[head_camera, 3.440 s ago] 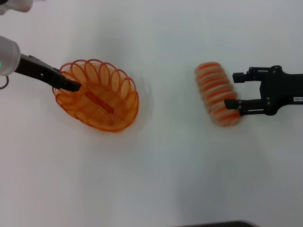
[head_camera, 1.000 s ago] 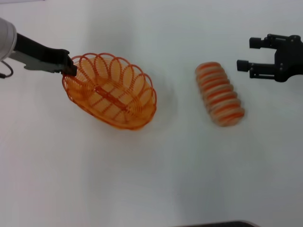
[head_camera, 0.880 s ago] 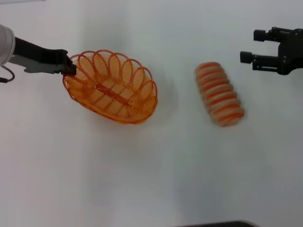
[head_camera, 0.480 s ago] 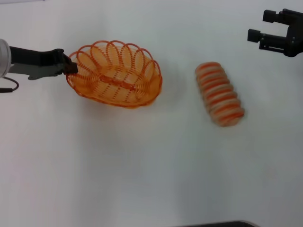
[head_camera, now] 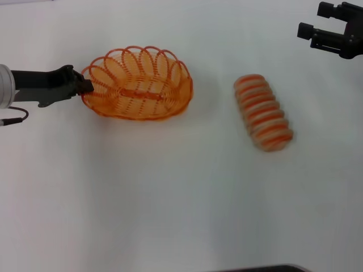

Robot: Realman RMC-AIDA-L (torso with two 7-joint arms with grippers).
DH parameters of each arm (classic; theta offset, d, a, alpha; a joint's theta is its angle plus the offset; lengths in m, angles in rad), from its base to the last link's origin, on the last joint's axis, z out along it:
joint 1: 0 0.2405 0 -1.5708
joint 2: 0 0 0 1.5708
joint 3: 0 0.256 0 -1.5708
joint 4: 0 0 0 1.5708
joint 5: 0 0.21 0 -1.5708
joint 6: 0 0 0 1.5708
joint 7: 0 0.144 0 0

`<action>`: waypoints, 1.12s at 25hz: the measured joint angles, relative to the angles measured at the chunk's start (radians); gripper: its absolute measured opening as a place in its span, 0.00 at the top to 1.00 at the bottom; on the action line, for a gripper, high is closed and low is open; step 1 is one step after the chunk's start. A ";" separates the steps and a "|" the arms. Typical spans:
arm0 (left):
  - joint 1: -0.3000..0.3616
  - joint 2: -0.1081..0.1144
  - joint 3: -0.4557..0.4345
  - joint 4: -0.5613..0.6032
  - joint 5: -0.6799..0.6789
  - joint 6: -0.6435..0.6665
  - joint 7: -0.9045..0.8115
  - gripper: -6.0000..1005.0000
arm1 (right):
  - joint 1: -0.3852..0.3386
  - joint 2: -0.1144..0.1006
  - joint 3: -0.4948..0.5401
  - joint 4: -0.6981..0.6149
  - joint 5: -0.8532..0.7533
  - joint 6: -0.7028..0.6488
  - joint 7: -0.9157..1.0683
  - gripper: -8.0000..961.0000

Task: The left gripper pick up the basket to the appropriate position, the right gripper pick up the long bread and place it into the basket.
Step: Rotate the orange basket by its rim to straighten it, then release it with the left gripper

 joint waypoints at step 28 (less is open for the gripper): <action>0.072 -0.001 0.185 0.048 -0.023 -0.218 -0.142 0.91 | -0.006 0.000 0.001 0.015 0.038 -0.013 -0.004 0.14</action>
